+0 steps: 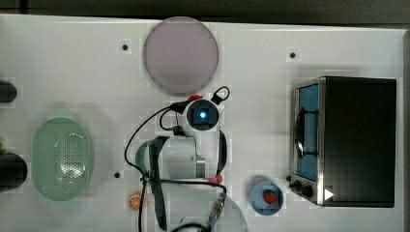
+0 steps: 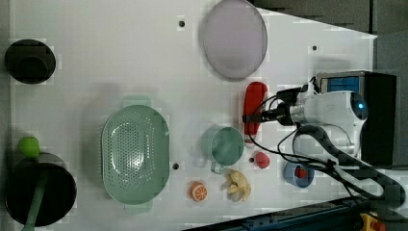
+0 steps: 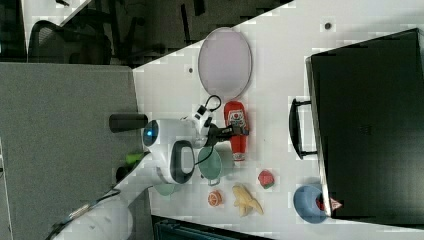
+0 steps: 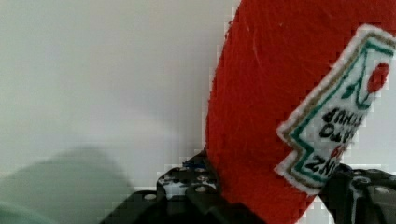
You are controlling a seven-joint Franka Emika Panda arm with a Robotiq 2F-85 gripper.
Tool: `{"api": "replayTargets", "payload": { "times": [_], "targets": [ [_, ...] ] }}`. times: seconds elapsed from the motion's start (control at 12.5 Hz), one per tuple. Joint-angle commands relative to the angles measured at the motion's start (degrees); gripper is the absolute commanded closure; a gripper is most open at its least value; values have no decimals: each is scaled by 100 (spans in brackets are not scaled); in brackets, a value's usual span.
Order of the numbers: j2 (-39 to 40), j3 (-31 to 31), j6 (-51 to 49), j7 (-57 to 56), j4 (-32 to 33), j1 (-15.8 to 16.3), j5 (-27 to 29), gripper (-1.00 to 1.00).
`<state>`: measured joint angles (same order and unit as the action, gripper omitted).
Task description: Pick Ketchup from the table and place it in strainer.
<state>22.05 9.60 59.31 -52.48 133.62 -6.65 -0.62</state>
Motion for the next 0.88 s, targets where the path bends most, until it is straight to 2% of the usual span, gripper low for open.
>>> {"api": "replayTargets", "payload": {
  "times": [0.08, 0.32, 0.56, 0.72, 0.88],
  "targets": [
    [-1107, 100, -795, 240, -276, 50, 5, -23],
    [-1968, 331, -1740, 285, -508, 81, 12, -23],
    [-2629, 613, -2855, 899, -782, 111, 16, -23],
    [-2858, 937, -3395, 1584, -908, 177, 39, -23],
    [-2886, 1376, -3477, 2287, -994, 260, 98, -23]
  ]
}}
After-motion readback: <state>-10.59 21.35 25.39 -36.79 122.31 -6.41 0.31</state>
